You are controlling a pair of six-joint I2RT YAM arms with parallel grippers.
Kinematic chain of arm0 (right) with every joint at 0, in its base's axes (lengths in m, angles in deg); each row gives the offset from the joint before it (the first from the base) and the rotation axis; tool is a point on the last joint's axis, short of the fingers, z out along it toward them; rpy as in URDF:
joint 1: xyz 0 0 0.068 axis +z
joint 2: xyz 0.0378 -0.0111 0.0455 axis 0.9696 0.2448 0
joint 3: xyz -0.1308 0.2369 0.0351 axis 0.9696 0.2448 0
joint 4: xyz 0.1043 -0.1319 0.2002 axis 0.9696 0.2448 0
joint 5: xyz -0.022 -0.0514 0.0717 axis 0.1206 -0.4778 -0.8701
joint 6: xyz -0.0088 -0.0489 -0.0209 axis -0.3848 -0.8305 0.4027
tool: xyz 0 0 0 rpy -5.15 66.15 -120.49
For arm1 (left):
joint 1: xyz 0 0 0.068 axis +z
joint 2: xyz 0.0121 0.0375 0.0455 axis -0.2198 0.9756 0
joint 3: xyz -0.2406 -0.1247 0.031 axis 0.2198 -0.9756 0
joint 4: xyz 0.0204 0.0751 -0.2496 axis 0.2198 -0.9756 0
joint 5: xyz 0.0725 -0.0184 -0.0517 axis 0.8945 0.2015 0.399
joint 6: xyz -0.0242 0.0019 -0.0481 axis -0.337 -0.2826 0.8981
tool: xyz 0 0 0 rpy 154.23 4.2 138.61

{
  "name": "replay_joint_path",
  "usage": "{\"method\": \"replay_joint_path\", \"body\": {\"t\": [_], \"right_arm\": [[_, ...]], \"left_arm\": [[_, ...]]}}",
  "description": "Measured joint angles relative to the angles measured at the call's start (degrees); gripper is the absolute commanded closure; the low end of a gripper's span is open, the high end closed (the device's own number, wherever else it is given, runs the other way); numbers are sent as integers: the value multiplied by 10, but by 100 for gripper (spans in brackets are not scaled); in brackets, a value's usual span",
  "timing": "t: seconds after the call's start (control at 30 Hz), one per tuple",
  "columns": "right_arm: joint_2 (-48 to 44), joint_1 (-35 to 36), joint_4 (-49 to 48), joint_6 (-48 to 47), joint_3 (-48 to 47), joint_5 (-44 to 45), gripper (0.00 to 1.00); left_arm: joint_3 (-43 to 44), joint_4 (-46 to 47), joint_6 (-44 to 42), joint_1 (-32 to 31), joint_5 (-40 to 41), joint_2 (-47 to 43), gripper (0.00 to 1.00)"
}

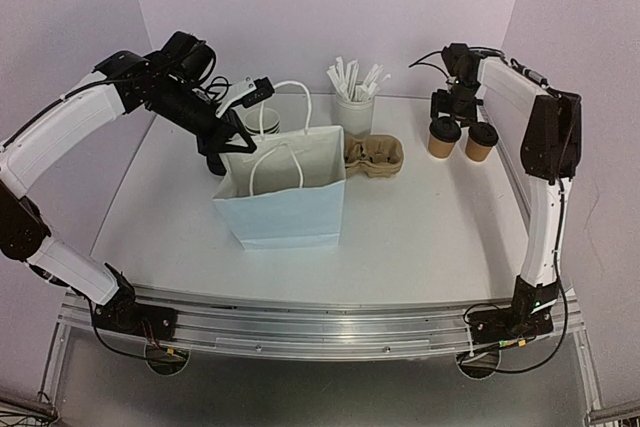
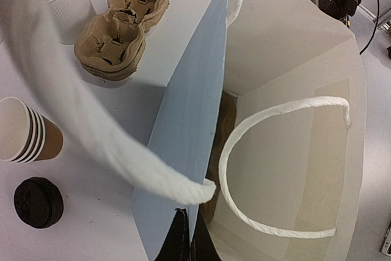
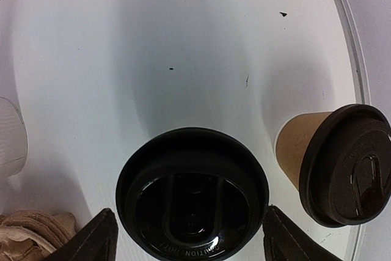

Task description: Pack the takeout coffee

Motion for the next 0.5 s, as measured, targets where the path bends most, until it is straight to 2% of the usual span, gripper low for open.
{"method": "replay_joint_path", "body": {"t": [0.5], "right_arm": [[24,0,9,-14,-22,5,29]], "left_arm": [[0,1,0,3,0,0,100]]}}
